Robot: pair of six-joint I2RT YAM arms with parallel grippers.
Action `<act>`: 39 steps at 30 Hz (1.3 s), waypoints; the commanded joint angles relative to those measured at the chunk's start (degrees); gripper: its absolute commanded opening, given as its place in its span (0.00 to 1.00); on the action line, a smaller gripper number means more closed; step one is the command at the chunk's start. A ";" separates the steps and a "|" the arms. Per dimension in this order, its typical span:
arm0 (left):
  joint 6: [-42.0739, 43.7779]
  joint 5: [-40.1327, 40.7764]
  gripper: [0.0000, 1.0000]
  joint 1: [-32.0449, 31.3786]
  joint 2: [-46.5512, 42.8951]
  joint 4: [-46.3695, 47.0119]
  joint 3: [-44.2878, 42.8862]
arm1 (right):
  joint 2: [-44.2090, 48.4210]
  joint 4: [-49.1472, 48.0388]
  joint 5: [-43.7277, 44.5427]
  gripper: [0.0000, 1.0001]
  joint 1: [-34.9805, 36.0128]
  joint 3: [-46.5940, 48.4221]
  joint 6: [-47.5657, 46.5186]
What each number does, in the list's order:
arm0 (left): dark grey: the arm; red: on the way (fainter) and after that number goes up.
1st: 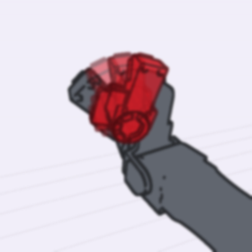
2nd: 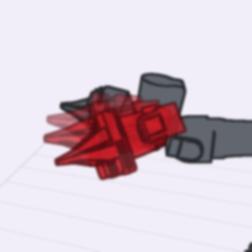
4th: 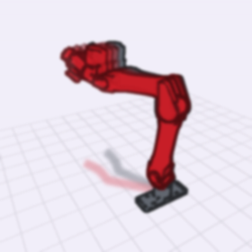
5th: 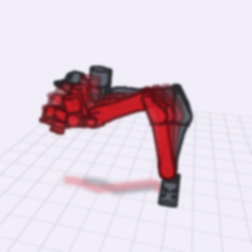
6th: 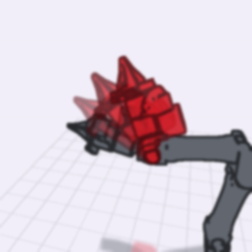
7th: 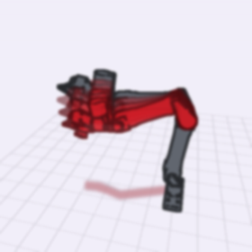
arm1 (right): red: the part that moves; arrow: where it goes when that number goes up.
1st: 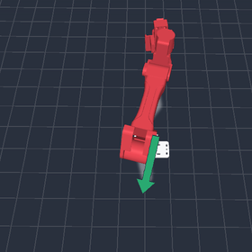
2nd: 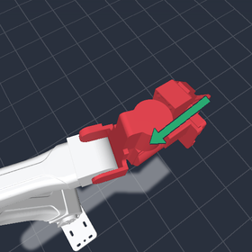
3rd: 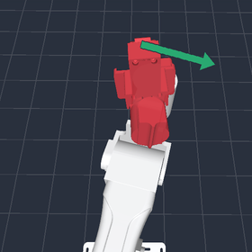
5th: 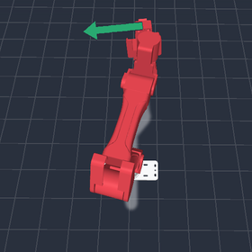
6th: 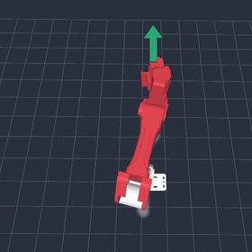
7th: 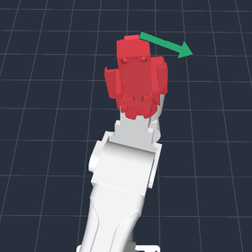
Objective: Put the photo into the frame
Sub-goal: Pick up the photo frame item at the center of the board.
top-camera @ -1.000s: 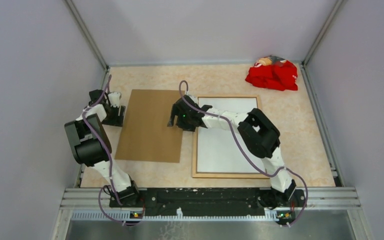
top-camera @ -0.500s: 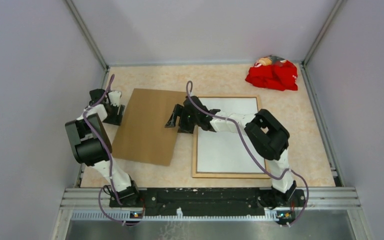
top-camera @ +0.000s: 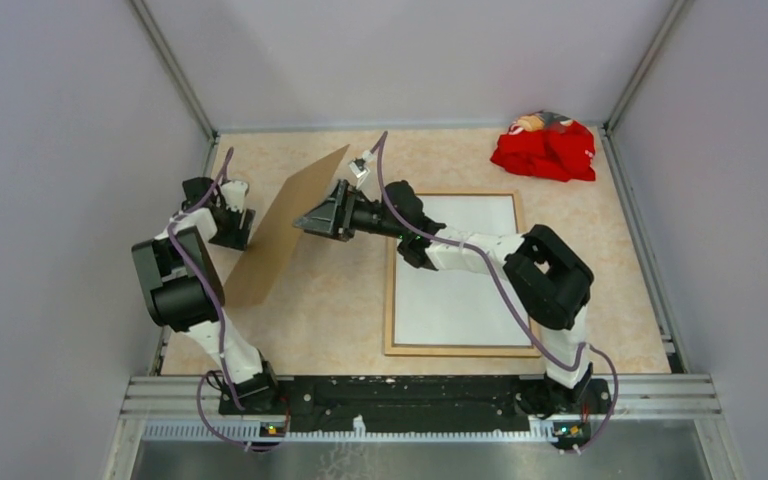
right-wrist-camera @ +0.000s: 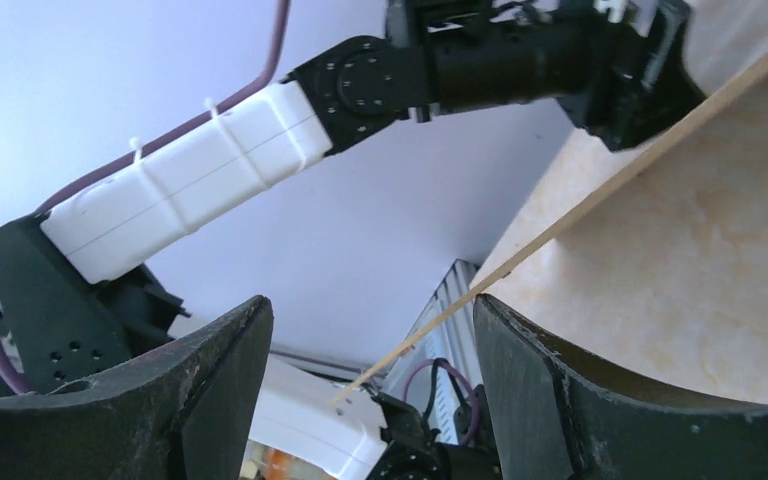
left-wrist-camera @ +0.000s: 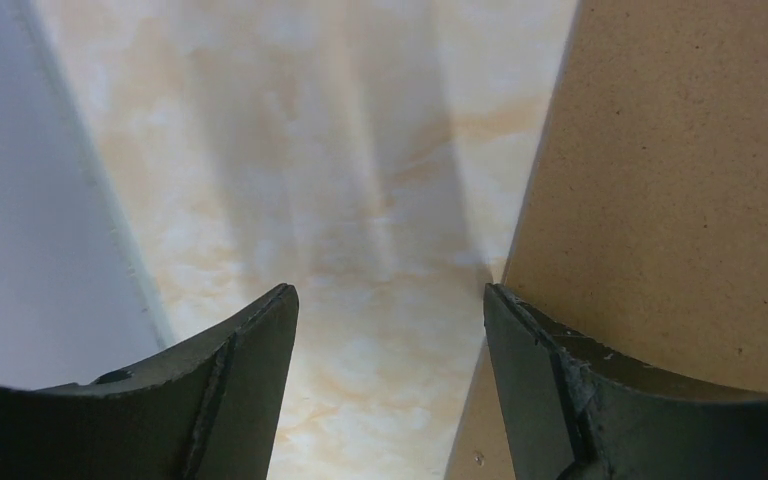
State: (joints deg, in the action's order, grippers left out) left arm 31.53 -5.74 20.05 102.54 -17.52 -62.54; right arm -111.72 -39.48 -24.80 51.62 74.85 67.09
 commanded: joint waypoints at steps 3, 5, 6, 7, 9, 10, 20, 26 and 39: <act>-2.26 -10.91 0.77 -3.09 1.66 -15.30 3.83 | -2.70 -7.01 -2.67 0.73 1.39 4.20 1.49; -2.19 -11.26 0.77 -3.21 1.25 -15.54 3.98 | -3.06 -6.96 -2.49 0.73 1.38 4.16 1.59; -2.17 -11.32 0.77 -3.25 1.11 -15.58 4.07 | -3.02 -6.55 -2.19 0.73 1.39 4.03 1.45; -2.16 -11.30 0.77 -3.32 0.96 -15.61 4.16 | -2.78 -5.66 -1.81 0.73 1.38 3.95 1.11; -2.17 -11.18 0.77 -3.35 0.82 -15.50 4.25 | -1.97 -2.51 -0.88 0.73 1.38 3.69 -0.38; -2.17 -11.06 0.77 -3.33 0.68 -15.45 4.27 | -1.25 -0.98 -0.16 0.73 1.38 3.35 -1.29; -2.48 -11.39 0.82 -3.33 -0.17 -15.76 2.85 | 6.65 11.53 9.37 0.32 1.38 -2.19 -5.52; 1.79 -17.75 0.98 -4.03 -6.94 -22.32 -3.19 | 6.51 22.39 12.93 0.00 0.90 0.74 -5.17; 36.42 -48.95 0.99 -4.23 -38.33 -34.77 -3.41 | -0.63 33.89 3.51 0.00 -11.59 19.21 6.42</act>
State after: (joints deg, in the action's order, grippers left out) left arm 51.31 -42.06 15.75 73.30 -48.31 -71.59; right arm -110.96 -3.97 -18.02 44.95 84.97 67.88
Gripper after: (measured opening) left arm 0.984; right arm 0.017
